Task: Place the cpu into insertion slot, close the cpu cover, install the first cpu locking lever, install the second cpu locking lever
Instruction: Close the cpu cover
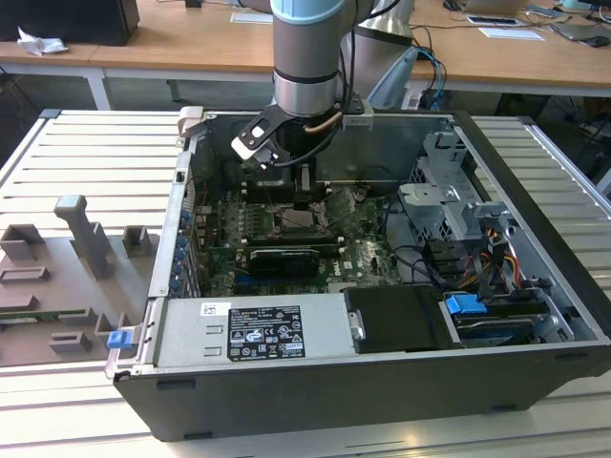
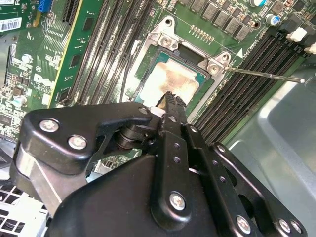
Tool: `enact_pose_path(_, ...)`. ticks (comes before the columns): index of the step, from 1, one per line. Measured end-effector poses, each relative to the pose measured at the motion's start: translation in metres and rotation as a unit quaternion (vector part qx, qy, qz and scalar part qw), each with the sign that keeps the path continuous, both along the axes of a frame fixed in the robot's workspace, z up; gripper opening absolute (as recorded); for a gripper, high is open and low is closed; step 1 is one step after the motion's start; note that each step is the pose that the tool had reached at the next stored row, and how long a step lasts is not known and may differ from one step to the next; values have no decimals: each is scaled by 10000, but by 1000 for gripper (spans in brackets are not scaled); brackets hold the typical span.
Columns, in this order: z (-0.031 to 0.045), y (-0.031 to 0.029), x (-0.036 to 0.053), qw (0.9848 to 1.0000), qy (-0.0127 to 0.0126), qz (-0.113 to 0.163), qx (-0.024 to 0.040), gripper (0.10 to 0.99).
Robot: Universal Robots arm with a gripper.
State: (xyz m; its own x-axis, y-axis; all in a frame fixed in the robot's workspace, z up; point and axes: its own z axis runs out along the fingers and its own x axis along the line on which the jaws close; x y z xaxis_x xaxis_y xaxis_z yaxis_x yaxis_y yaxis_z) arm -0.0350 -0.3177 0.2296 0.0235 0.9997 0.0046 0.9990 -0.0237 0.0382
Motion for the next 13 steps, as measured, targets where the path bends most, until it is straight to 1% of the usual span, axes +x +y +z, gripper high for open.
enact_pose_path(3, 39, 1, 4, 10000, 0, 0, 3, 106)
enact_pose_path(4, 39, 1, 15, 10000, 6, 0, 3, 106)
enact_pose_path(5, 39, 1, 36, 10000, 15, -1, 2, 106)
enact_pose_path(6, 39, 1, 84, 10000, 28, -2, 2, 106)
enact_pose_path(7, 39, 0, 156, 10000, 43, 2, 2, 106)
enact_pose_path(10, 48, 0, 176, 10000, 47, 18, 0, 106)
enact_pose_path(11, 70, 1, 176, 10000, 46, 21, 1, 106)
enact_pose_path(12, 125, 2, 176, 10000, 46, 27, 2, 106)
enact_pose_path(13, 201, 3, 176, 10000, 47, 29, 1, 106)
